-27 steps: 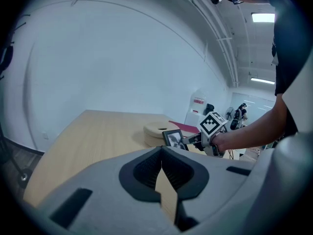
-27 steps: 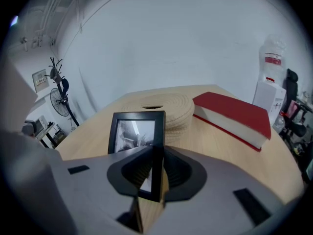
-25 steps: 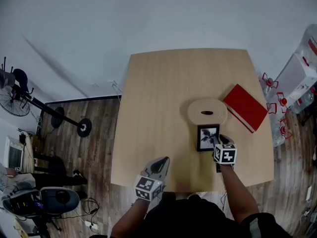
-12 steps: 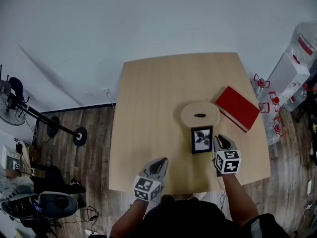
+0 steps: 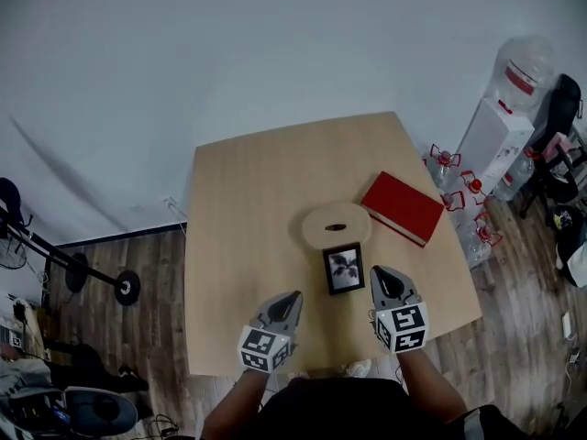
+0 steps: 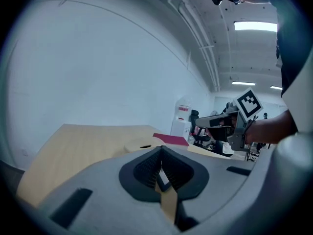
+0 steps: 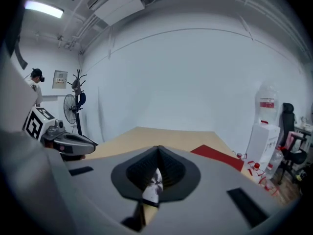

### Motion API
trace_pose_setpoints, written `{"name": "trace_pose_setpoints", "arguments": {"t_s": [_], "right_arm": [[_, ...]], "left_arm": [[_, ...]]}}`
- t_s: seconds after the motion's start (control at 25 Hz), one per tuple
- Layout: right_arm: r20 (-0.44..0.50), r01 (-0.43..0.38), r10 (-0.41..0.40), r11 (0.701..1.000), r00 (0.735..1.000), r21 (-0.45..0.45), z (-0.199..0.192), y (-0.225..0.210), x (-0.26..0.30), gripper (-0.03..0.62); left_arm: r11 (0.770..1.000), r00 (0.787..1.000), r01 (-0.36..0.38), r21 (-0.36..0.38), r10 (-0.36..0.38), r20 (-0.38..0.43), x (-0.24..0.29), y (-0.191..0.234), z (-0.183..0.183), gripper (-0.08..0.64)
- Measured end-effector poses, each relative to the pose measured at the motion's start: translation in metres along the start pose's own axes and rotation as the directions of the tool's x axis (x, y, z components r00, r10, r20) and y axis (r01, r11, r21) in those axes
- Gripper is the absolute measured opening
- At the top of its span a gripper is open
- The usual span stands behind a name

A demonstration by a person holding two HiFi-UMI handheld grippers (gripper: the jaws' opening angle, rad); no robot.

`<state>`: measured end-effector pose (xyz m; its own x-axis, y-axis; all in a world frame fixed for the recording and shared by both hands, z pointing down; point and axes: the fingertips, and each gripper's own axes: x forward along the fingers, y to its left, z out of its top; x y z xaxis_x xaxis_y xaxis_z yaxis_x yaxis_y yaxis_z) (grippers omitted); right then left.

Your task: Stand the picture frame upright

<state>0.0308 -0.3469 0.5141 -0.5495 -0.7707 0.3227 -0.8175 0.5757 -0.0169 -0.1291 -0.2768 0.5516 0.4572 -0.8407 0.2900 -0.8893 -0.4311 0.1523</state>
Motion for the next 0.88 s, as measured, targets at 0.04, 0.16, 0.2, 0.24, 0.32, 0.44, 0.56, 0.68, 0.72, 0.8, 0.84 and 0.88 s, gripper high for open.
{"name": "trace_pose_setpoints", "arguments": {"t_s": [0.04, 0.16, 0.2, 0.24, 0.32, 0.44, 0.56, 0.68, 0.72, 0.8, 0.84, 0.88], "right_arm": [[0.008, 0.001, -0.001, 1.0, 1.0, -0.012, 0.003, 0.001, -0.005, 0.009], [0.035, -0.011, 0.011, 1.0, 0.999, 0.005, 0.007, 0.003, -0.016, 0.009], [0.047, -0.017, 0.016, 1.0, 0.999, 0.026, 0.009, 0.002, -0.019, 0.009], [0.057, -0.018, 0.016, 0.999, 0.998, 0.042, 0.011, 0.0, -0.021, 0.009], [0.07, -0.012, 0.008, 0.999, 0.998, 0.05, 0.015, -0.003, -0.023, 0.009], [0.085, 0.0, -0.003, 1.0, 0.996, 0.031, 0.019, -0.005, -0.026, 0.009], [0.104, 0.002, -0.003, 1.0, 0.995, 0.007, 0.02, -0.005, -0.029, 0.009], [0.121, -0.011, 0.012, 1.0, 0.993, -0.007, 0.022, 0.001, -0.03, 0.009], [0.123, -0.015, 0.016, 1.0, 0.992, -0.01, 0.023, 0.003, -0.03, 0.009], [0.125, -0.02, 0.021, 1.0, 0.992, -0.016, 0.025, 0.006, -0.029, 0.009], [0.126, -0.021, 0.023, 1.0, 0.992, -0.018, 0.026, 0.007, -0.028, 0.009], [0.126, -0.023, 0.025, 1.0, 0.992, -0.02, 0.026, 0.008, -0.028, 0.009]], "left_arm": [[1.0, 1.0, 0.007, 0.006, -0.007, 0.007, 0.002, -0.002, 0.004, -0.005], [1.0, 1.0, 0.019, 0.016, -0.02, 0.024, 0.004, -0.006, 0.012, -0.005], [1.0, 0.999, 0.022, 0.017, -0.022, 0.023, 0.005, -0.006, 0.012, -0.005], [1.0, 1.0, 0.024, 0.017, -0.024, 0.018, 0.006, -0.007, 0.011, -0.005], [0.999, 1.0, 0.03, 0.016, -0.03, 0.01, 0.008, -0.009, 0.009, -0.005], [0.999, 0.999, 0.04, 0.026, -0.04, 0.006, 0.009, -0.013, 0.008, -0.005], [0.998, 0.999, 0.04, 0.039, -0.04, 0.009, 0.009, -0.012, 0.01, -0.005], [0.999, 0.999, 0.032, 0.042, -0.033, 0.019, 0.005, -0.01, 0.014, -0.005], [0.999, 0.999, 0.032, 0.042, -0.033, 0.021, 0.005, -0.009, 0.015, -0.005], [0.999, 0.999, 0.034, 0.043, -0.035, 0.018, 0.004, -0.009, 0.015, -0.005], [0.998, 0.999, 0.036, 0.042, -0.037, 0.016, 0.004, -0.009, 0.015, -0.005], [0.998, 0.999, 0.039, 0.041, -0.039, 0.013, 0.003, -0.01, 0.015, -0.005]]}}
